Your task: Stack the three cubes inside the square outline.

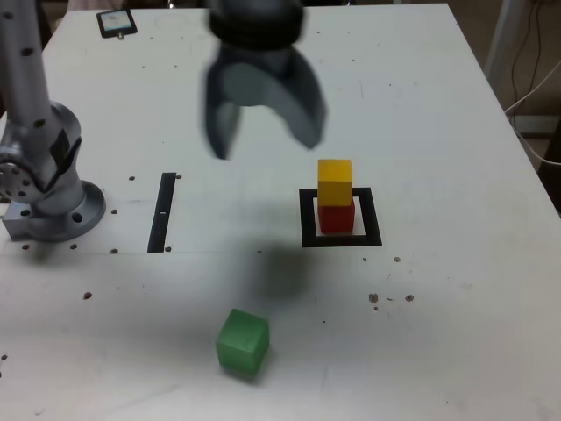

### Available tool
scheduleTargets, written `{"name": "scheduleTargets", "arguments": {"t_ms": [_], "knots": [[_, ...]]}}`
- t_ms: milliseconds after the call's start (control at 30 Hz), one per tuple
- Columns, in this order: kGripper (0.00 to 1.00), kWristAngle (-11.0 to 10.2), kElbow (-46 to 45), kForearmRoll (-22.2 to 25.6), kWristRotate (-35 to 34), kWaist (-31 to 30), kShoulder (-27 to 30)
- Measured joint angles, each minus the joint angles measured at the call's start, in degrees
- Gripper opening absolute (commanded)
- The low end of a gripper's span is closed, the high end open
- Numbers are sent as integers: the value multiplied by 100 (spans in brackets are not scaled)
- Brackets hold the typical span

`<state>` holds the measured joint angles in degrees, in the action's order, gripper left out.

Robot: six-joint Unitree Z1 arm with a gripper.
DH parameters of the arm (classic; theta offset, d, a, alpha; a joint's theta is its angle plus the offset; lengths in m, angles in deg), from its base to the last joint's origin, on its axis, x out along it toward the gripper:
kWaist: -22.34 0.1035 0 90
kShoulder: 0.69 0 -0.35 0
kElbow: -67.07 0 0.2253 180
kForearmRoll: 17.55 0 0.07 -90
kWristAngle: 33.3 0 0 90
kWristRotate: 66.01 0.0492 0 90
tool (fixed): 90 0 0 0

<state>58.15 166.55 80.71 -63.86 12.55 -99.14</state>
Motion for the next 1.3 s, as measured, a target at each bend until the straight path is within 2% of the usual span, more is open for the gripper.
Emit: {"name": "scheduleTargets", "arguments": {"t_ms": [100,267,400,600,733,833,967,1133,1233,1300], "knots": [[99,65,-141,6,-44,-504,329],[99,185,-217,-179,-673,-1445,350],[98,196,-434,-699,-1203,-2139,299],[99,222,-911,-1565,-2090,-2698,-17],[99,143,-1151,-2138,-2852,-3322,-508],[99,67,-1180,-2242,-2956,-3479,-780],[98,-99,-1173,-2168,-2958,-3525,-783],[90,-197,-1127,-2282,-2816,-3522,-836],[85,-180,-1114,-2299,-2735,-3497,-915],[83,-88,-1121,-2374,-2725,-3483,-934]]}}
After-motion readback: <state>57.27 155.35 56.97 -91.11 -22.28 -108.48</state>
